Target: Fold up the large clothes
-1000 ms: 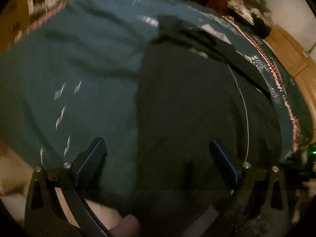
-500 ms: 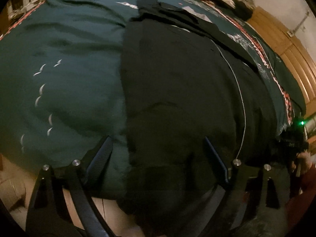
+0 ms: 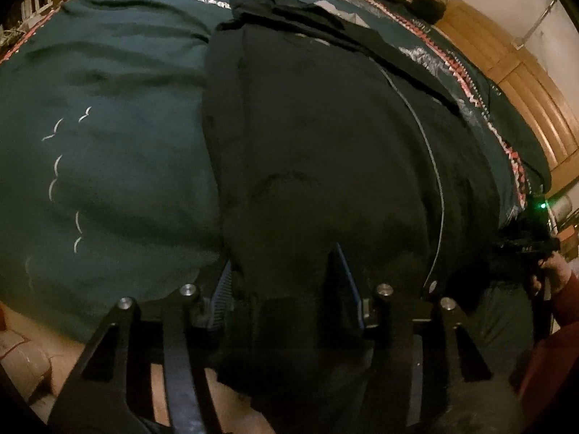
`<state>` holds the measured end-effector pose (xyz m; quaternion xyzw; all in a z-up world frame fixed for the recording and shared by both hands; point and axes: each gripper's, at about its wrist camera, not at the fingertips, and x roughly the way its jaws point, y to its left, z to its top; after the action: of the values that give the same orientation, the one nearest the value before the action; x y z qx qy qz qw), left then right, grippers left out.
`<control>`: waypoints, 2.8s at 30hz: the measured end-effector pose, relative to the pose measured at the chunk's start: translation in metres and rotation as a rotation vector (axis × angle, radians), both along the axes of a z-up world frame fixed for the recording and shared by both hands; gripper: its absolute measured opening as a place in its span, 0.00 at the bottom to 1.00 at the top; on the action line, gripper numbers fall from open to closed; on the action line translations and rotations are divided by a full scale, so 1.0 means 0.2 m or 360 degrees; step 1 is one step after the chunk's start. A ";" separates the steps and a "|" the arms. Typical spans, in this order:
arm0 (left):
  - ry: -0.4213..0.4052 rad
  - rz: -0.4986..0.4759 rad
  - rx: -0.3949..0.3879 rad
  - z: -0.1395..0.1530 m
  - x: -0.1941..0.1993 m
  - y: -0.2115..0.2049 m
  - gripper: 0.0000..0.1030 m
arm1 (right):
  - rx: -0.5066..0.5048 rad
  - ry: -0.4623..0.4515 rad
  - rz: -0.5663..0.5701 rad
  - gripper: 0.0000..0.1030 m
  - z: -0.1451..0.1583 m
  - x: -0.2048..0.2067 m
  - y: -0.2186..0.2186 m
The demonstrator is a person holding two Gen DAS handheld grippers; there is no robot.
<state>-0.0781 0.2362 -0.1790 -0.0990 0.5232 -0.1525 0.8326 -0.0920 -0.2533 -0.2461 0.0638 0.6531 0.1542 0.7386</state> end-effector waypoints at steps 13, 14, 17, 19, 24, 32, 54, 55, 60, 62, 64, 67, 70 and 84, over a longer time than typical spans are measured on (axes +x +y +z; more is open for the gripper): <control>0.0027 0.0087 -0.0654 0.29 0.02 0.10 0.07 | 0.0490 -0.0201 -0.0130 0.11 0.53 -0.07 -0.15; 0.0006 0.0105 -0.0729 0.33 0.05 0.11 0.07 | 0.0568 -0.0243 -0.0153 0.11 0.61 -0.06 -0.18; -0.0063 0.0171 -0.0903 0.43 0.15 0.19 0.07 | 0.0796 -0.0374 -0.0237 0.11 0.82 -0.02 -0.28; -0.0120 0.0214 -0.0996 0.50 0.25 0.22 0.07 | 0.0870 -0.0425 -0.0270 0.10 0.90 0.03 -0.33; -0.0232 0.0258 -0.1013 0.67 0.64 0.23 0.07 | 0.0941 -0.0560 -0.0294 0.10 1.10 0.33 -0.32; -0.0135 0.0377 -0.0830 0.54 1.36 0.24 0.09 | 0.0802 -0.0619 -0.0350 0.10 1.16 1.28 -0.45; -0.0389 0.0664 -0.0185 0.35 1.49 0.26 0.53 | 0.0123 -0.0716 -0.0202 0.42 0.53 1.94 -0.12; -0.0371 0.0582 -0.0187 0.34 1.53 0.21 0.53 | 0.0132 -0.0715 -0.0159 0.42 0.53 1.93 -0.04; -0.0262 0.0240 -0.0180 0.22 1.53 -0.12 0.50 | 0.0181 -0.0725 -0.0057 0.42 0.52 1.82 0.25; -0.0343 -0.0071 -0.0164 0.23 1.37 -0.36 0.51 | 0.0273 -0.0735 -0.0015 0.42 0.53 1.67 0.40; -0.0334 -0.0252 -0.0193 0.17 1.24 -0.50 0.53 | 0.0259 -0.0789 0.0095 0.42 0.51 1.53 0.58; -0.0213 -0.0282 -0.0067 -0.02 1.16 -0.57 0.46 | 0.0154 -0.0845 0.0288 0.39 0.40 1.32 0.86; -0.0132 -0.0041 -0.0298 -0.08 1.12 -0.26 0.12 | -0.0064 -0.0844 0.0352 0.38 0.23 1.23 0.95; -0.0410 0.0710 0.0164 0.24 0.69 0.27 0.69 | -0.0360 -0.0922 -0.0156 0.66 0.45 0.87 0.30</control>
<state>0.0595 0.2894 -0.1304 -0.1491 0.3851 0.0504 0.9094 0.0814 -0.1938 -0.1551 -0.0338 0.4247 0.0566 0.9030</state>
